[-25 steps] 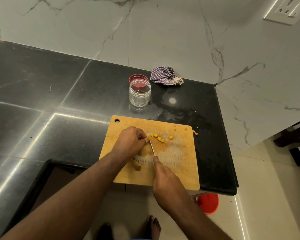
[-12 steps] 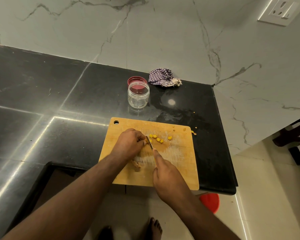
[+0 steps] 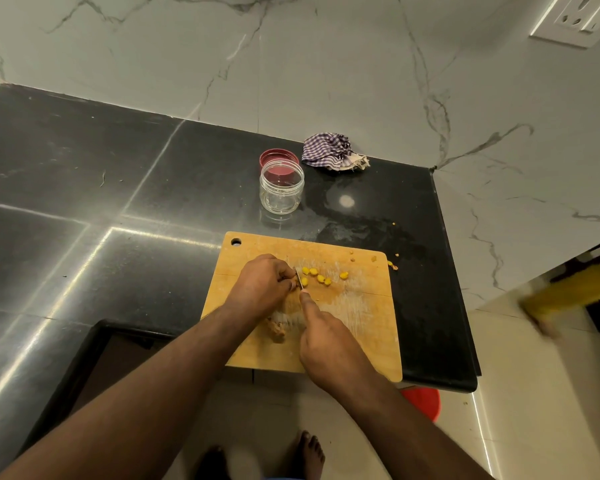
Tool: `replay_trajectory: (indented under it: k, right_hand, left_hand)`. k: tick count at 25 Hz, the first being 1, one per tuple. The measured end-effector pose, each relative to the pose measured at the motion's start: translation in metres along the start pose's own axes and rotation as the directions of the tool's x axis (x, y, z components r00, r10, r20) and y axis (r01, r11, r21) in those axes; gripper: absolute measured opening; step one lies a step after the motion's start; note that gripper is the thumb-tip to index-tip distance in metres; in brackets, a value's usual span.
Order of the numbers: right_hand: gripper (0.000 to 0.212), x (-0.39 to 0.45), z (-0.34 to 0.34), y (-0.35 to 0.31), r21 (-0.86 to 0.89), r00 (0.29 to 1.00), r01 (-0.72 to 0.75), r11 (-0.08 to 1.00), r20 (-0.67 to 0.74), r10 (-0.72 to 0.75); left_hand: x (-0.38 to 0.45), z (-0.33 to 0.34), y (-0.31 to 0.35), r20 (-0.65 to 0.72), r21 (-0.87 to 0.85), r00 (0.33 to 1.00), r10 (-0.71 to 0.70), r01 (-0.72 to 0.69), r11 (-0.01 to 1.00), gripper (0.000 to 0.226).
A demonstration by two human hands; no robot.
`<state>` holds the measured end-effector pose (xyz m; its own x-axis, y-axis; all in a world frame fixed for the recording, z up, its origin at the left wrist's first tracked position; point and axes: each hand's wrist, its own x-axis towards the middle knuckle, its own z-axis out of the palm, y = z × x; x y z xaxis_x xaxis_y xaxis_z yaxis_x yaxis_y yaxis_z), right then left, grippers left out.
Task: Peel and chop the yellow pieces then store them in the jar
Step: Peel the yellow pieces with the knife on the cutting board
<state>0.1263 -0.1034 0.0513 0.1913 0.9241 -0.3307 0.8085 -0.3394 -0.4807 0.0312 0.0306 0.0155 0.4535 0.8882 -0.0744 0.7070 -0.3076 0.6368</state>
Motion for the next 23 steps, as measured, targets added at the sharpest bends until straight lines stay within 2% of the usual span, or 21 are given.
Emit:
replay_trajectory:
  k: [6, 11, 15, 23]
  right_hand:
    - [0.068, -0.032, 0.011, 0.007, 0.035, 1.0, -0.003, 0.999, -0.012, 0.004]
    - [0.06, -0.033, 0.004, 0.02, 0.067, 0.992, -0.002, 0.998, -0.129, 0.011]
    - [0.056, -0.028, -0.004, 0.022, 0.152, 0.99, 0.026, 0.988, -0.142, -0.004]
    - [0.058, -0.02, 0.002, 0.011, 0.058, 0.992, 0.044, 0.997, -0.124, -0.036]
  left_hand:
    - [-0.001, 0.001, 0.003, -0.035, 0.005, 0.999, -0.015, 0.015, 1.0, 0.024]
    - [-0.002, 0.001, 0.002, -0.003, 0.014, 1.0, -0.018, 0.018, 1.0, 0.028]
    - [-0.005, 0.001, 0.001, 0.006, 0.035, 1.0, 0.001, -0.001, 0.999, 0.031]
    - [-0.006, -0.003, 0.003, -0.023, -0.025, 0.999, -0.031, 0.031, 0.999, 0.021]
